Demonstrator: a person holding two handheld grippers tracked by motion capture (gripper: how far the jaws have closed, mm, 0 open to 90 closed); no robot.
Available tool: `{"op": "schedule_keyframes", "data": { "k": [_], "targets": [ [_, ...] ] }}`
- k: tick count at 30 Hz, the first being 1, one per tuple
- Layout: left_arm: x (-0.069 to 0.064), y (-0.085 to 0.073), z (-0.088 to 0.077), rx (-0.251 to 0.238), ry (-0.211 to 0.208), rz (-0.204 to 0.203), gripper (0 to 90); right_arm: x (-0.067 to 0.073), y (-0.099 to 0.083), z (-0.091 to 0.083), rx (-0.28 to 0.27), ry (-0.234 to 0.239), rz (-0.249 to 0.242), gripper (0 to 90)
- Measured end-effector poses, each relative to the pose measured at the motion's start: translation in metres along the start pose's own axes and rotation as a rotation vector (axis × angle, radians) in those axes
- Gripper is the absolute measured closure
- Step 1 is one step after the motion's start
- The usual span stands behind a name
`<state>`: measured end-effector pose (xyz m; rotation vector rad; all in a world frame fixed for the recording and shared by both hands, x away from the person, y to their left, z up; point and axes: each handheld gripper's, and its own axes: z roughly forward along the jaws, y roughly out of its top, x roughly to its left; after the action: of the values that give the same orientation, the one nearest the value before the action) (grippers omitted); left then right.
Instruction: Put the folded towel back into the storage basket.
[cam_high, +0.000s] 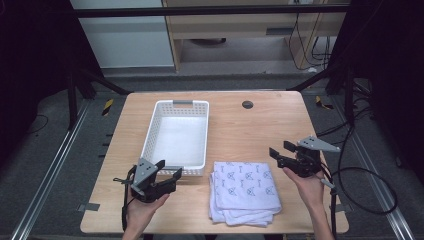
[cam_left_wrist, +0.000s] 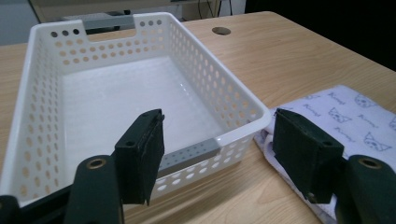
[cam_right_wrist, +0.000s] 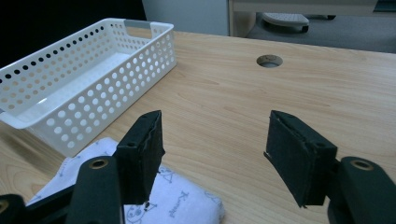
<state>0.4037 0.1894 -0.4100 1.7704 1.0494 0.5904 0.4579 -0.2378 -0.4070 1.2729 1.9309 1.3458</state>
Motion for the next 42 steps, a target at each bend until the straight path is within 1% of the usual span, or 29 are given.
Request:
{"op": "schedule_keyframes", "data": {
  "k": [3, 6, 7, 10, 11, 13, 14, 15, 19, 21, 22, 26, 31, 34, 38, 41, 42],
  "targets": [
    [-0.006, 0.003, 0.003, -0.002, -0.013, 0.004, 33.6, 0.001, 0.001, 0.002, 0.002, 0.006, 0.0, 37.8],
    [-0.013, 0.004, 0.008, 0.006, -0.024, 0.009, 33.6, 0.001, -0.001, 0.004, 0.013, 0.012, 0.006, 38.5],
    [-0.013, 0.004, 0.008, 0.006, -0.024, 0.009, 33.7, 0.001, -0.001, 0.004, 0.013, 0.012, 0.006, 38.5],
    [-0.022, 0.002, 0.015, 0.025, -0.038, 0.014, 34.2, 0.001, -0.008, 0.007, 0.03, 0.018, 0.007, 39.3],
    [-0.022, 0.002, 0.015, 0.025, -0.038, 0.014, 34.3, 0.001, -0.008, 0.007, 0.03, 0.018, 0.007, 39.3],
    [-0.029, 0.001, 0.02, 0.037, -0.051, 0.021, 34.5, 0.001, -0.013, 0.01, 0.058, 0.022, 0.006, 39.9],
    [-0.029, 0.001, 0.02, 0.037, -0.051, 0.021, 34.6, 0.001, -0.015, 0.01, 0.062, 0.018, 0.003, 40.0],
    [-0.034, 0.0, 0.023, 0.045, -0.059, 0.029, 34.7, 0.001, -0.016, 0.01, 0.068, 0.023, 0.009, 40.1],
    [-0.042, -0.004, 0.028, 0.062, -0.073, 0.035, 34.7, 0.001, -0.021, 0.009, 0.077, 0.024, 0.009, 40.1],
    [-0.045, -0.006, 0.03, 0.068, -0.076, 0.037, 34.7, 0.001, -0.022, 0.009, 0.076, 0.024, 0.007, 40.1],
    [-0.046, -0.007, 0.031, 0.074, -0.079, 0.041, 34.7, 0.0, -0.026, 0.009, 0.087, 0.025, 0.009, 40.4],
    [-0.053, -0.013, 0.037, 0.096, -0.088, 0.05, 34.7, -0.002, -0.031, 0.009, 0.1, 0.026, 0.014, 41.5],
    [-0.06, -0.019, 0.043, 0.124, -0.1, 0.073, 34.2, -0.002, -0.038, 0.012, 0.126, 0.032, 0.016, 42.8],
    [-0.064, -0.023, 0.047, 0.142, -0.11, 0.073, 34.0, 0.0, -0.043, 0.016, 0.149, 0.033, 0.016, 42.9],
    [-0.068, -0.027, 0.052, 0.163, -0.115, 0.084, 34.0, 0.004, -0.047, 0.022, 0.179, 0.04, 0.0, 43.4],
    [-0.07, -0.03, 0.056, 0.175, -0.119, 0.086, 33.9, 0.005, -0.049, 0.025, 0.191, 0.043, -0.011, 43.5],
    [-0.071, -0.031, 0.057, 0.181, -0.12, 0.087, 33.9, 0.006, -0.05, 0.025, 0.198, 0.042, -0.003, 43.5]
  ]
}}
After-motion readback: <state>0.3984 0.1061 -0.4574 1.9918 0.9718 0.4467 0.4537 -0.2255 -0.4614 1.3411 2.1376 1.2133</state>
